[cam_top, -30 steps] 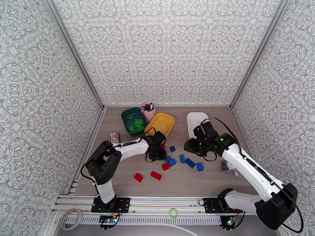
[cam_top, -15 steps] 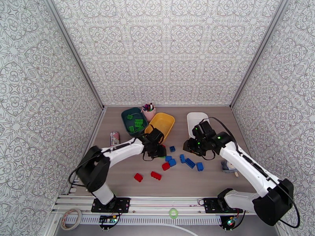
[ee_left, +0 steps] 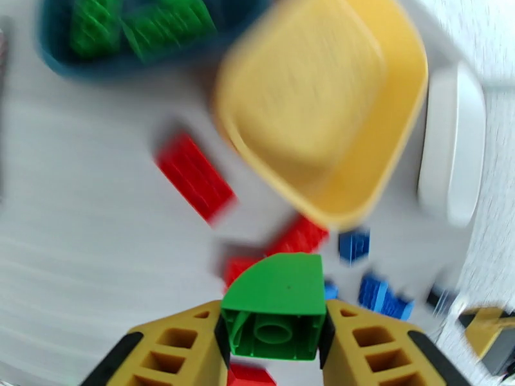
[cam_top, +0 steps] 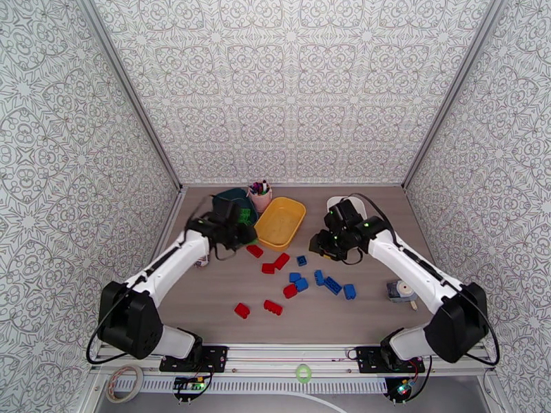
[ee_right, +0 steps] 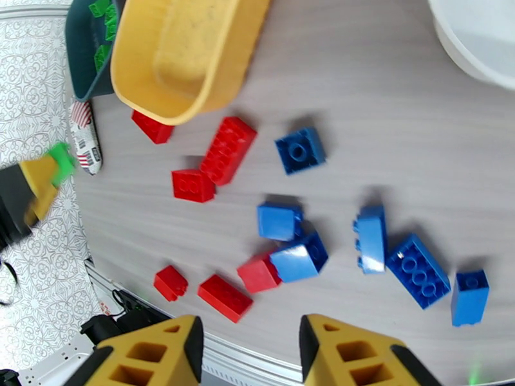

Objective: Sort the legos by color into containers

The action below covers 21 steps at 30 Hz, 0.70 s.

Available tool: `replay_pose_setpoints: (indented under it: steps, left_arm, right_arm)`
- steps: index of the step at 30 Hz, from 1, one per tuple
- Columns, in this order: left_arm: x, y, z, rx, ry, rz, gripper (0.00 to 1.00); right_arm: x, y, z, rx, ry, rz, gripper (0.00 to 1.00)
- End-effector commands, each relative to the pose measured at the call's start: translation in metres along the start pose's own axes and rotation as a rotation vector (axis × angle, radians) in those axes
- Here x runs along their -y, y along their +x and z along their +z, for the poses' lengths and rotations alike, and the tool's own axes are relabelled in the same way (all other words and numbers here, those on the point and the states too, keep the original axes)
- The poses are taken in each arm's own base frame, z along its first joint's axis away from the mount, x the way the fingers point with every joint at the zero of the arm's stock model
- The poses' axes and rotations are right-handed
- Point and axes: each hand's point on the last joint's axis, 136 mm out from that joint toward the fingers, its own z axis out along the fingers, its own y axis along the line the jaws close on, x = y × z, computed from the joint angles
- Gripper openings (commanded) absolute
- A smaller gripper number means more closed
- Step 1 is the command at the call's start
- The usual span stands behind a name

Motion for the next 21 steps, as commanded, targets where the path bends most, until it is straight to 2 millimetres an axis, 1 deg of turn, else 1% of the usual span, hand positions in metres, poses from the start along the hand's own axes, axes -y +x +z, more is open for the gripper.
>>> replay_pose_setpoints:
  steps: [1,3,5,7,9,11,13,15,17,19,21]
  left_arm:
    - [-0.008,-0.039,0.003,0.006,0.012,0.005,0.42]
    - [-0.014,-0.066,0.008,0.02,0.006,-0.007,0.42]
    - [-0.02,-0.086,0.016,0.016,-0.009,-0.012,0.43]
    - [-0.022,-0.102,0.025,0.004,-0.025,-0.01,0.54]
    - [-0.019,-0.113,0.029,0.003,-0.041,0.011,0.68]
    - [-0.011,-0.119,0.026,0.014,-0.04,0.031,0.73]
    - [-0.003,-0.118,0.022,0.027,-0.035,0.05,0.77]
    - [0.006,-0.11,0.017,0.033,-0.042,0.081,0.79]
    - [0.015,-0.097,0.013,0.038,-0.06,0.127,0.82]
    - [0.027,-0.078,0.01,0.028,-0.061,0.177,0.84]
    - [0.034,-0.057,0.008,0.02,-0.075,0.219,0.87]
  right_arm:
    - [-0.018,-0.008,-0.004,0.004,-0.04,-0.038,0.45]
    - [-0.019,-0.01,-0.004,0.005,-0.034,-0.043,0.45]
    - [-0.019,-0.011,-0.005,0.006,-0.028,-0.044,0.45]
    - [-0.017,-0.012,-0.005,0.007,-0.018,-0.045,0.45]
    - [-0.015,-0.012,-0.006,0.01,-0.001,-0.044,0.46]
    - [-0.011,-0.011,-0.008,0.015,0.016,-0.044,0.47]
    - [-0.007,-0.009,-0.01,0.02,0.029,-0.043,0.49]
    - [-0.002,-0.006,-0.009,0.019,0.043,-0.04,0.5]
    - [0.005,-0.002,-0.009,0.015,0.061,-0.038,0.52]
    - [0.012,0.003,-0.008,0.009,0.078,-0.033,0.54]
    - [0.019,0.007,-0.007,0.008,0.093,-0.028,0.56]
